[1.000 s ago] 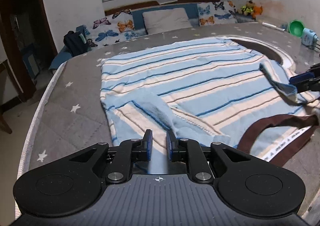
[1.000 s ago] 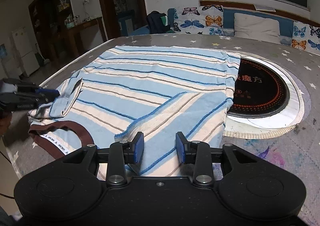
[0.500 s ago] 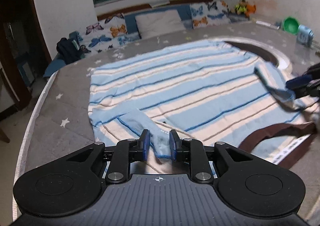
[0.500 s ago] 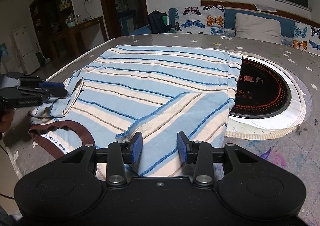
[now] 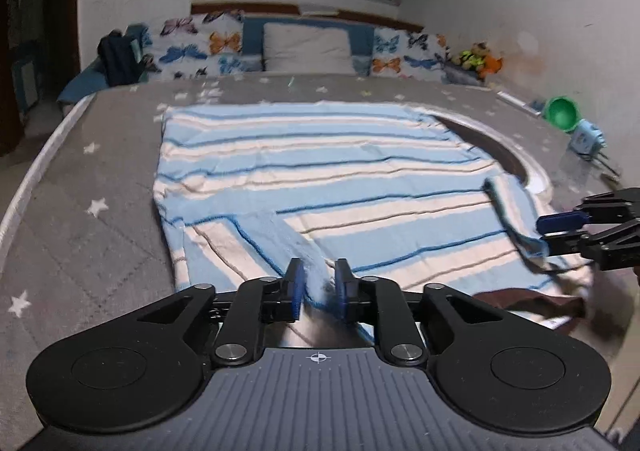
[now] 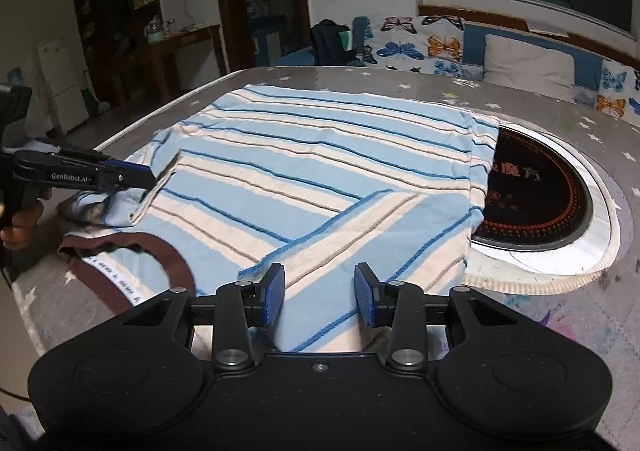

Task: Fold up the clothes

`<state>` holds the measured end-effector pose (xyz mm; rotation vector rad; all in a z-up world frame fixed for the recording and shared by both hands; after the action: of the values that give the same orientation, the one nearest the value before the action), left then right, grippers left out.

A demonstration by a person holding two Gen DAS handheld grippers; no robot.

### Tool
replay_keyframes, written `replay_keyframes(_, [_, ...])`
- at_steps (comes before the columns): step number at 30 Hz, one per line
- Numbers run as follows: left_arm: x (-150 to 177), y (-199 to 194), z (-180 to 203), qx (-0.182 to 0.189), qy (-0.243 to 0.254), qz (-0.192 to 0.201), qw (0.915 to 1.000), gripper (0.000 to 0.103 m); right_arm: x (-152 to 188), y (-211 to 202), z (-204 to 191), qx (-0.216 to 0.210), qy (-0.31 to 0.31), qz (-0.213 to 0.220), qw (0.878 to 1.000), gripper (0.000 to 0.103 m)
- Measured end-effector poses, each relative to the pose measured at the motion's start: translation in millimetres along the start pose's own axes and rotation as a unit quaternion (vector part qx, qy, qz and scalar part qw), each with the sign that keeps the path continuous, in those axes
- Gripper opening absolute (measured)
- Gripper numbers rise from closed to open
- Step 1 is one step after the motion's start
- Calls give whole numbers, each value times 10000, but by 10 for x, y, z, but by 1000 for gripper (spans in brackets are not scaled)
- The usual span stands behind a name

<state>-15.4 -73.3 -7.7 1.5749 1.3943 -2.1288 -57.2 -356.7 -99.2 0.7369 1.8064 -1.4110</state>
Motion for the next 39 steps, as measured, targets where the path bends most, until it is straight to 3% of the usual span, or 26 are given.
replay_keyframes(5, [83,-377,107,73,890,98,9960,27,83,-228,-94,-233,-481,-158,9984,47])
replay_keyframes(12, [426,-669,409,259,2126,-50,9768,35,352,-353,-334,-577,-1532,-565,9849,51])
replay_keyframes(15, [526,-652,503,234,2418,-124,9700,35,330,-326,-367,-574,-1565,-526,9846,50])
replay_keyframes(19, [556,-613,568,282,2564,-58,9661,37,298,-289,-409,-567,-1601,-470,9844,39])
replay_keyframes(22, [561,-556,613,241,2770,-8,9606,38,274,-261,-441,-561,-1628,-428,9841,22])
replay_keyframes(26, [563,-511,687,388,2889,72,9566,21,242,-224,-483,-555,-1663,-371,9838,11])
replay_keyframes(28, [518,-499,686,376,2820,195,9585,17,186,-253,-473,-524,-1646,-275,9846,9])
replay_keyframes(34, [202,-383,494,180,2138,454,9757,15,-42,-220,-357,-434,-1548,-109,9869,7])
replay_keyframes(39, [31,-111,418,-17,1867,394,9816,15,-93,-149,-290,-450,-1509,-189,9873,11])
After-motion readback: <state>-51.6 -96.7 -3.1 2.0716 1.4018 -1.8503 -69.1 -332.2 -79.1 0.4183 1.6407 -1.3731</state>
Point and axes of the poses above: each gripper's, at about its wrist camera, not at the fingertips, and y roughly the way its jaws point, z to its right, x to its underside, the point moved 5 cm from there along y, roughly the way its jaws point, and after that the axes turned 4 degrees about y, right-handed, at the moved point
